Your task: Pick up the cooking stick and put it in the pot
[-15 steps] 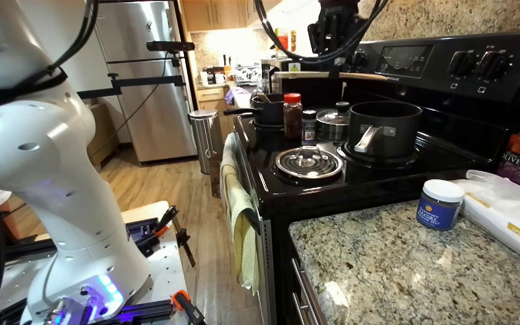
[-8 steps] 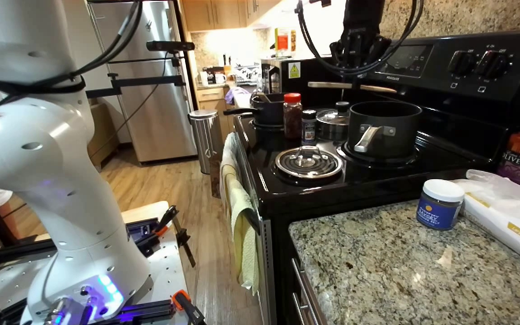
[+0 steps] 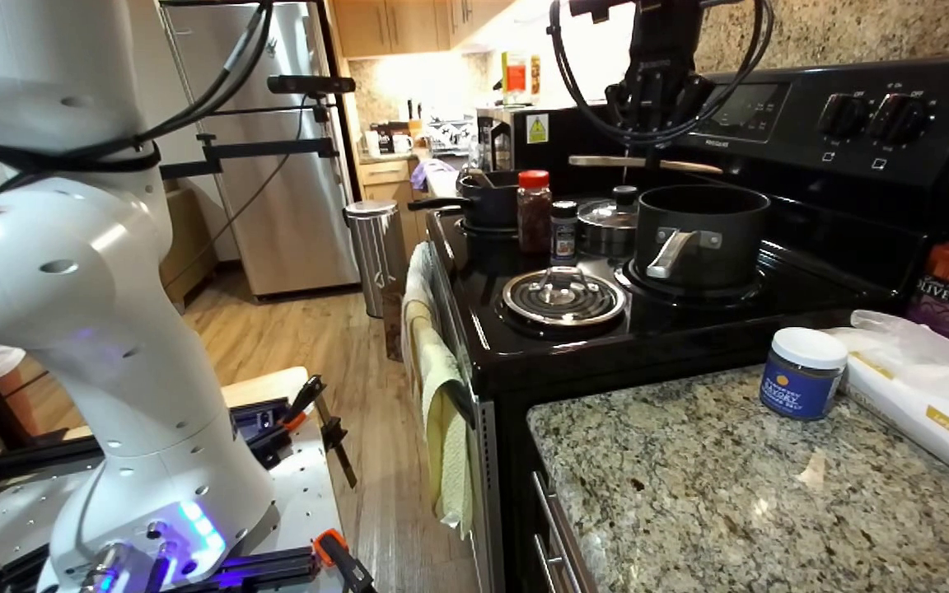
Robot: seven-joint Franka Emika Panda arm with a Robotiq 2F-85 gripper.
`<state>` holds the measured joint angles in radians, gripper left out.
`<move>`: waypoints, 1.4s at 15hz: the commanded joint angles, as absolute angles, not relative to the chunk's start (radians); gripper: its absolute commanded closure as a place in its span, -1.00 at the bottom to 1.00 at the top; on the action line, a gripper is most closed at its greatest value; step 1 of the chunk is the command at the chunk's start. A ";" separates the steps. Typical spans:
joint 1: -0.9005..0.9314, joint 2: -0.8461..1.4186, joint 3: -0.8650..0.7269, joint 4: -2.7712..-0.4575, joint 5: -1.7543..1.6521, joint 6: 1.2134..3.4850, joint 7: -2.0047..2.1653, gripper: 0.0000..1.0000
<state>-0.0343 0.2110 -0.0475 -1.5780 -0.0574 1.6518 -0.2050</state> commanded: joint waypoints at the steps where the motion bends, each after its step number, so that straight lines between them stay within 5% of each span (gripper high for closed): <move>1: -0.026 0.312 -0.021 -1.466 -0.081 1.627 -0.224 0.74; 21: -0.017 0.603 -0.011 -1.097 -0.179 1.299 -0.292 0.74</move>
<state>-0.0196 0.5414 -0.0255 -1.1755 -0.1521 1.3548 -0.2439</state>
